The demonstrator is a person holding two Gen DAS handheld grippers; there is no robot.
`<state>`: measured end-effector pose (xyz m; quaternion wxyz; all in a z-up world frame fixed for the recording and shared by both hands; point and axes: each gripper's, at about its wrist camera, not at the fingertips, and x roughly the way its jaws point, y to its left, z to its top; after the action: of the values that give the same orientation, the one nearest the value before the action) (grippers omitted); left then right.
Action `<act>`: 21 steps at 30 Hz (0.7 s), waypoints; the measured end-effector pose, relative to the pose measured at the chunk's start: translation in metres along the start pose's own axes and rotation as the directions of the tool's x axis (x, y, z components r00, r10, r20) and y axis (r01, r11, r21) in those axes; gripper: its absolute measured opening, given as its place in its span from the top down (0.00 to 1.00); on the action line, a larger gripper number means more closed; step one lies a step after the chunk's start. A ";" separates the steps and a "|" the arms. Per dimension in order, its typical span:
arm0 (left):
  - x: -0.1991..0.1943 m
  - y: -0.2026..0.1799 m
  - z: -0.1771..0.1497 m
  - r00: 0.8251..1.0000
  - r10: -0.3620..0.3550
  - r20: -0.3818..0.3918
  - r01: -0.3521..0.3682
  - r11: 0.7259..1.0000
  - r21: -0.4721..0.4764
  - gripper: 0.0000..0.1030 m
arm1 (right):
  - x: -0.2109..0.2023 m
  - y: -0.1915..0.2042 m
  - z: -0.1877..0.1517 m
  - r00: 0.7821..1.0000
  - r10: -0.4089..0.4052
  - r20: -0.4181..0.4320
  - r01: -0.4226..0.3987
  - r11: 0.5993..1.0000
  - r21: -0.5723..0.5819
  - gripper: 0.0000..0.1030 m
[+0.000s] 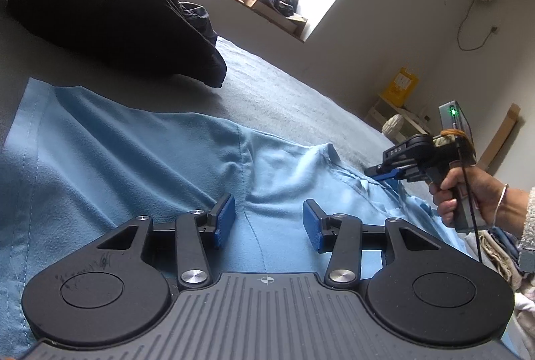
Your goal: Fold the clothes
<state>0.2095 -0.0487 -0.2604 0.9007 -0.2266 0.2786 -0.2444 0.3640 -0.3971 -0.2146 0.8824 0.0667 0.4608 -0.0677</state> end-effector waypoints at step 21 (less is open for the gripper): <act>-0.018 -0.032 0.028 0.998 0.058 0.012 -0.058 0.997 0.048 0.52 | -0.148 -0.283 -0.094 0.986 -0.076 0.147 -0.028 0.800 0.599 0.61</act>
<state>0.2038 -0.0552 -0.2151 0.9141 -0.1979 0.2743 -0.2235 0.1535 -0.6499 -0.1621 0.8499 0.3304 0.3425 -0.2263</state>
